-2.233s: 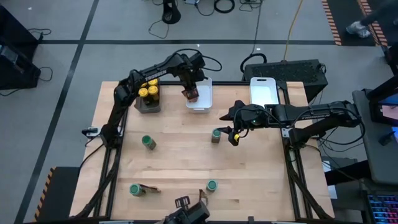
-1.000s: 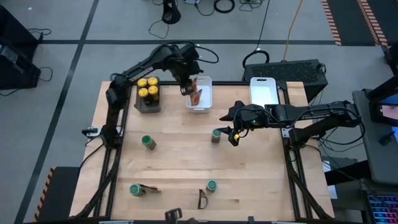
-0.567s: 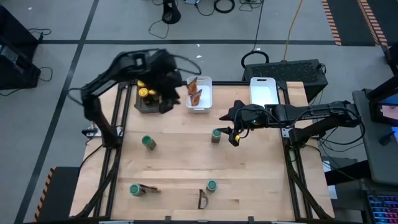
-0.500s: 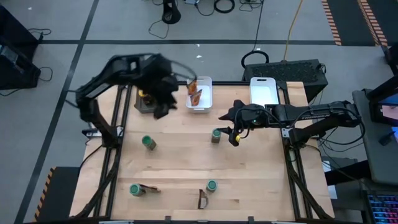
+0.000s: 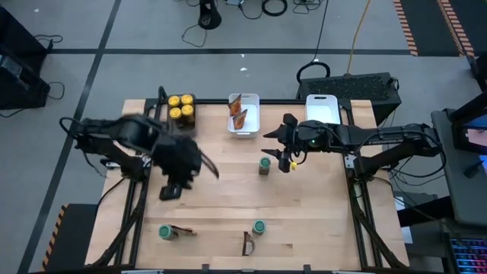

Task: Sort spices by type
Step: Put the left orange seasoning pack into the left white bin

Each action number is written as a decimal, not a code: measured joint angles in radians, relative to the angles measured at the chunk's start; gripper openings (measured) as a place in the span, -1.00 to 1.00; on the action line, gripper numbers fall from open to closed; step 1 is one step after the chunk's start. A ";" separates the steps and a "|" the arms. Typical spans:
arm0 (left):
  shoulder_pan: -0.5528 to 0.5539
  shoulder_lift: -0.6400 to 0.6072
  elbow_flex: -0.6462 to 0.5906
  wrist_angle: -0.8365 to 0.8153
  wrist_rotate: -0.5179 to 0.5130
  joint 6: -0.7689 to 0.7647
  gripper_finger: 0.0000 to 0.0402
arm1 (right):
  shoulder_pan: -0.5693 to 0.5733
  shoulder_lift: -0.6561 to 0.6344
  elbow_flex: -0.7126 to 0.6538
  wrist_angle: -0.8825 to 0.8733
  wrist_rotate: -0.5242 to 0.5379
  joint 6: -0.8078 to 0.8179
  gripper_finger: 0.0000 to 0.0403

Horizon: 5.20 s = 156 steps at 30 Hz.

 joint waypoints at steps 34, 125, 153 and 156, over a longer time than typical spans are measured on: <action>-0.321 0.009 -0.511 0.397 0.076 0.066 -0.35 | -0.011 0.000 0.000 -0.028 -0.006 -0.016 0.09; 0.531 0.128 -0.222 0.730 -0.558 1.812 -1.00 | -0.001 0.000 0.000 -0.048 -0.028 0.308 0.09; 0.737 0.313 -0.222 1.041 -0.387 1.951 -1.00 | 0.004 0.000 0.000 -0.152 -0.027 0.441 0.09; 0.764 0.312 -0.222 1.043 -0.357 1.951 -1.00 | 0.004 0.000 0.000 -0.152 -0.027 0.441 0.09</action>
